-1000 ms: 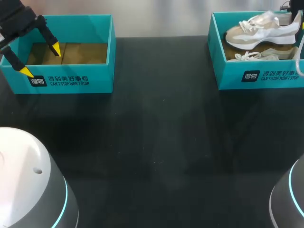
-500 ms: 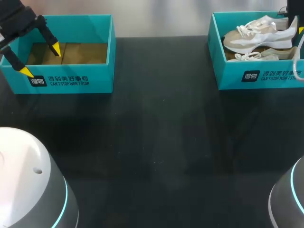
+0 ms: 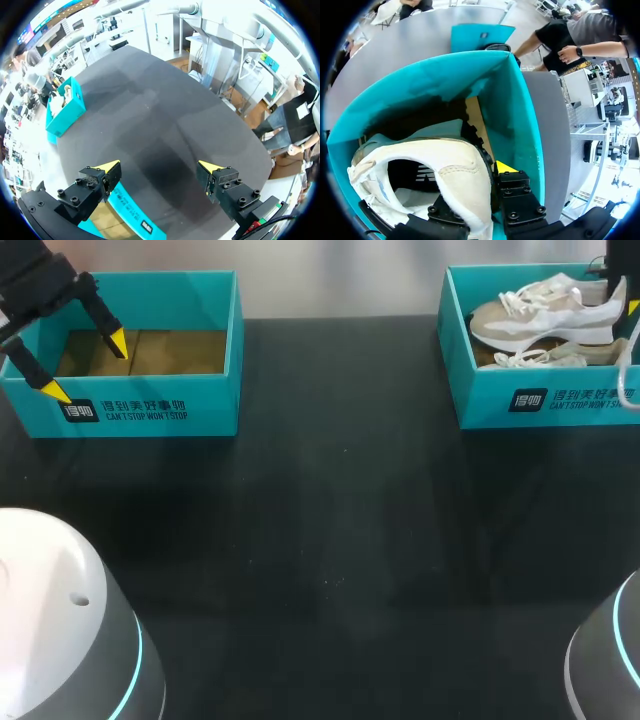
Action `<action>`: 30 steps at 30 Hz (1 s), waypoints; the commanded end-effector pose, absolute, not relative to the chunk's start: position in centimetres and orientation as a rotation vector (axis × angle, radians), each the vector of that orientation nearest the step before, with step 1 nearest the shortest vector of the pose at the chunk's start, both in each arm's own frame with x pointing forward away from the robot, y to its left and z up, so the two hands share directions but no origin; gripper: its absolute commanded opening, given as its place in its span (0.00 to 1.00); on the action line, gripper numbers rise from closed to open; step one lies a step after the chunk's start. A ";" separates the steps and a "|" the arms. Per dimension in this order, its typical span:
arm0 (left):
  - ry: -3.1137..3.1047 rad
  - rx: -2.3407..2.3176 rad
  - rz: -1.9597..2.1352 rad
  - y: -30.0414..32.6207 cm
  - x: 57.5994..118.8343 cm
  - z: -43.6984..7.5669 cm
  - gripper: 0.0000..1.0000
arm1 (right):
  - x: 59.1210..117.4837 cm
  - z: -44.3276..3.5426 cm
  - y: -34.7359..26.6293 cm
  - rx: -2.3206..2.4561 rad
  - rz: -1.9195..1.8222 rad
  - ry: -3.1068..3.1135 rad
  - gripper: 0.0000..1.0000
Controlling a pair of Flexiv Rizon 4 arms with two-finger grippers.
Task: Take the shoe out of the shoebox, open the shoe tongue, remove and reinsert the insole, then place the shoe into the shoebox
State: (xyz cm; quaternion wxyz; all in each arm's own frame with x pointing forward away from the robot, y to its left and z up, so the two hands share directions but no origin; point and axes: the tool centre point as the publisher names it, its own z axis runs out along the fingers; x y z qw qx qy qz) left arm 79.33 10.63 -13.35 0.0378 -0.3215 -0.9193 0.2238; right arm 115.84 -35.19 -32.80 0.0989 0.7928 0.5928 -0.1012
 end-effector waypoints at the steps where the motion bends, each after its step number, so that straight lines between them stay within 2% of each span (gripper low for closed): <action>1: -2.818 -0.987 0.683 10.7 79.4 -13.3 1.00 | 116.3 -32.8 -35.3 2.351 -0.306 1.757 0.00; 30: -2.818 -0.987 0.683 10.7 79.4 -13.3 1.00 | 116.5 -36.9 -35.8 2.361 -0.227 1.830 0.00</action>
